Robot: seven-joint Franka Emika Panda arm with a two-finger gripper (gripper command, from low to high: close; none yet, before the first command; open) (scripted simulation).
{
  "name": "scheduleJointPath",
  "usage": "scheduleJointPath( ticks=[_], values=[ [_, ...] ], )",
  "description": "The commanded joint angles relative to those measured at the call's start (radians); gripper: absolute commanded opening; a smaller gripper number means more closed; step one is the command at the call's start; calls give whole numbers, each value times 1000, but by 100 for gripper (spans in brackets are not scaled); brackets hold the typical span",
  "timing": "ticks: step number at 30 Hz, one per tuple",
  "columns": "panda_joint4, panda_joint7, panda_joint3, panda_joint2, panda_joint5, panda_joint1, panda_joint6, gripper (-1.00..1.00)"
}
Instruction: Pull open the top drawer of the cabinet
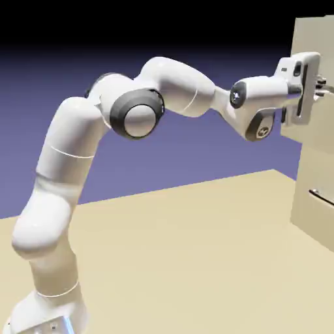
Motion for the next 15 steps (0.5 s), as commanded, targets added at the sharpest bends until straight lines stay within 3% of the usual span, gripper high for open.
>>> scheduleJointPath(
  ticks=[1,14,15],
  values=[
    [-36,18,9,-25,-12,-16,12,-100],
    [-480,362,14,-390,-237,-159,122,-100],
    [-480,362,14,-390,-237,-159,122,100]
  ],
)
